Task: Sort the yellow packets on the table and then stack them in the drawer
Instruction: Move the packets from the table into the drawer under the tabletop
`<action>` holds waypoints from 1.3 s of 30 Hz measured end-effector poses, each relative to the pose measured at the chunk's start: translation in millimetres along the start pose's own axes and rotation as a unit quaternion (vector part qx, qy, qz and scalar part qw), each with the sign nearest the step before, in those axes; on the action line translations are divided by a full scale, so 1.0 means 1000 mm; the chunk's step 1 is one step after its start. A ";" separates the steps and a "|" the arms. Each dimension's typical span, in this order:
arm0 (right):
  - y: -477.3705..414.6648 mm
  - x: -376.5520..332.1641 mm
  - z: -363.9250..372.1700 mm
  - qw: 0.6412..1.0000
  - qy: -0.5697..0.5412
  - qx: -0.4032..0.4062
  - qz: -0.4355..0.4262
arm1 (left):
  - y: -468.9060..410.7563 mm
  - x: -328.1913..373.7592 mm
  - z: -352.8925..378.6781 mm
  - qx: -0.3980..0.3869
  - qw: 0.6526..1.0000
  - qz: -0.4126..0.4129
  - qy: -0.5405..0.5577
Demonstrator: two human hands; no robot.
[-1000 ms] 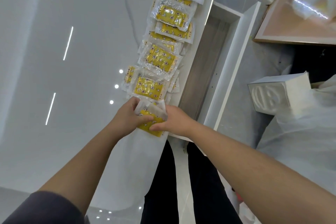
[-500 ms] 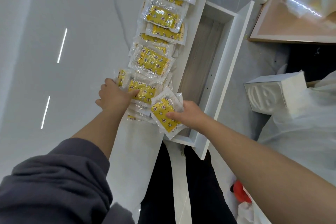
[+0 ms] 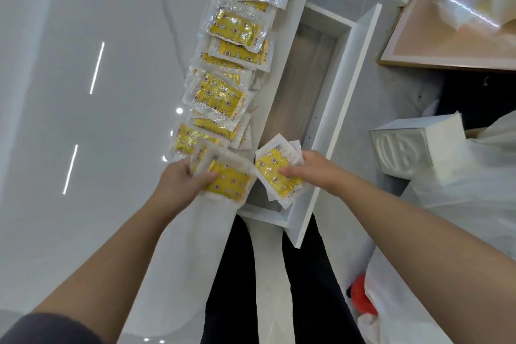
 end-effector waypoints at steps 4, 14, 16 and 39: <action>-0.013 0.017 -0.036 0.996 0.088 0.021 0.011 | -0.002 -0.013 0.066 -0.025 0.998 0.002 -0.051; -0.075 0.041 -0.092 0.959 0.266 0.025 -0.091 | -0.062 -0.096 0.192 0.143 0.970 -0.112 -0.161; -0.090 0.043 -0.091 0.947 0.299 0.015 -0.117 | -0.078 -0.115 0.198 0.161 0.967 -0.145 -0.137; -0.218 0.064 -0.037 0.845 0.524 -0.011 -0.107 | -0.151 -0.143 0.194 0.117 0.960 -0.155 -0.201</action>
Point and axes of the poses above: each hand's wrist, its own y-axis away from the middle knuckle, its own z-axis out of the palm, x = y × z, the point moved 2 cm from there along -y, towards the middle knuckle, and after that the axes turned 12 degrees about y, right-handed, at the moved point
